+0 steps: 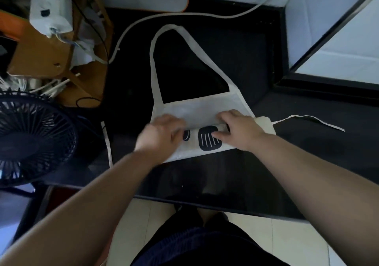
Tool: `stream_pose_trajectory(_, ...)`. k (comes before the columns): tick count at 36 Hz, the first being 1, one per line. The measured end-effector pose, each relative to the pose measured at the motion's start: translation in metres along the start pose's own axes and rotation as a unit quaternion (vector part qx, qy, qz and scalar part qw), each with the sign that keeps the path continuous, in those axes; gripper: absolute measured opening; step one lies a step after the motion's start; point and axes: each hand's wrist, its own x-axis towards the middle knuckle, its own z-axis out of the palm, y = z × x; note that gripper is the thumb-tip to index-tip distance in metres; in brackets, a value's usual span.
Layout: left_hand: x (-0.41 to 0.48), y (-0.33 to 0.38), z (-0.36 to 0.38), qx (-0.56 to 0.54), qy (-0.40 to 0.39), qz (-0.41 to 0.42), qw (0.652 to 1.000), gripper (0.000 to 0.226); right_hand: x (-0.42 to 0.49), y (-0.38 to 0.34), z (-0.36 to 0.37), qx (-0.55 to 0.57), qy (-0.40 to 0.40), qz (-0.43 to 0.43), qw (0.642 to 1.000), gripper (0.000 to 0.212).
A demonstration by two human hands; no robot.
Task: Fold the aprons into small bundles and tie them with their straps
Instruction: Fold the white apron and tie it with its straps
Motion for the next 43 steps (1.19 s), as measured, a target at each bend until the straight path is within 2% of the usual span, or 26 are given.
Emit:
stream_pose_trajectory(3, -0.021, 0.009, 0.02, 0.167, -0.132, 0.001, 0.977, 0.061, -0.011, -0.003, 0.013, 0.004, 0.029, -0.013, 0.999, 0.037)
stream_pose_trajectory(5, -0.033, 0.012, 0.028, 0.223, -0.161, -0.014, 0.961, 0.078, -0.018, -0.002, 0.025, -0.004, 0.046, -0.036, 0.998, 0.024)
stream_pose_trajectory(7, -0.045, 0.01, 0.035, 0.246, -0.174, -0.029, 0.953, 0.091, -0.028, 0.005, 0.035, -0.007, 0.037, -0.064, 0.997, 0.023)
stream_pose_trajectory(8, -0.049, 0.01, 0.036, 0.251, -0.178, -0.033, 0.951, 0.095, -0.032, 0.008, 0.038, -0.011, 0.023, -0.079, 0.997, 0.03)
stream_pose_trajectory(11, -0.06, 0.007, 0.036, 0.241, -0.164, -0.036, 0.956, 0.103, -0.049, 0.017, 0.045, -0.063, -0.02, -0.117, 0.991, 0.07)
stream_pose_trajectory(13, -0.066, 0.007, 0.035, 0.229, -0.15, -0.032, 0.961, 0.105, -0.057, 0.019, 0.045, -0.08, -0.022, -0.128, 0.988, 0.074)
stream_pose_trajectory(16, -0.071, 0.015, 0.033, 0.221, -0.153, -0.036, 0.962, 0.098, -0.066, 0.023, 0.043, -0.1, -0.015, -0.13, 0.986, 0.064)
stream_pose_trajectory(19, -0.063, 0.022, 0.025, 0.21, -0.168, -0.021, 0.963, 0.074, -0.068, 0.025, 0.035, -0.077, -0.021, -0.117, 0.99, 0.041)
stream_pose_trajectory(22, -0.051, 0.023, 0.006, 0.09, -0.211, -0.061, 0.971, 0.047, -0.063, 0.026, 0.016, -0.054, -0.067, -0.088, 0.992, 0.025)
stream_pose_trajectory(24, -0.041, 0.021, -0.005, 0.014, -0.247, -0.102, 0.964, 0.043, -0.059, 0.029, 0.005, -0.075, -0.082, -0.061, 0.992, 0.022)
stream_pose_trajectory(26, -0.031, 0.012, -0.011, 0.02, -0.236, -0.111, 0.965, 0.04, -0.054, 0.033, -0.003, -0.088, -0.078, -0.026, 0.993, 0.026)
stream_pose_trajectory(28, -0.023, 0.006, -0.013, 0.051, -0.183, -0.138, 0.972, 0.036, -0.047, 0.039, -0.004, -0.113, -0.068, -0.001, 0.991, 0.039)
stream_pose_trajectory(30, -0.019, 0.006, -0.009, 0.141, -0.14, -0.16, 0.967, 0.035, -0.038, 0.041, 0.001, -0.162, -0.038, 0.01, 0.986, 0.041)
stream_pose_trajectory(32, -0.019, 0.007, 0.0, 0.256, -0.1, -0.139, 0.951, 0.034, -0.035, 0.04, 0.011, -0.178, 0.017, 0.034, 0.983, 0.04)
stream_pose_trajectory(33, -0.019, 0.006, 0.007, 0.279, -0.08, -0.126, 0.949, 0.035, -0.034, 0.039, 0.018, -0.166, 0.044, 0.045, 0.984, 0.041)
stream_pose_trajectory(36, -0.019, -0.003, 0.021, 0.236, -0.038, -0.132, 0.962, 0.035, -0.04, 0.04, 0.036, -0.09, 0.075, 0.056, 0.992, 0.055)
stream_pose_trajectory(38, -0.015, -0.008, 0.018, 0.187, -0.04, -0.141, 0.971, 0.03, -0.043, 0.045, 0.038, -0.067, 0.065, 0.033, 0.995, 0.063)
stream_pose_trajectory(40, -0.011, -0.009, 0.011, 0.161, -0.069, -0.148, 0.973, 0.029, -0.044, 0.051, 0.034, -0.076, 0.061, 0.025, 0.995, 0.062)
stream_pose_trajectory(43, -0.008, -0.005, 0.011, 0.261, -0.078, -0.151, 0.95, 0.031, -0.04, 0.054, 0.03, -0.089, 0.075, 0.058, 0.992, 0.053)
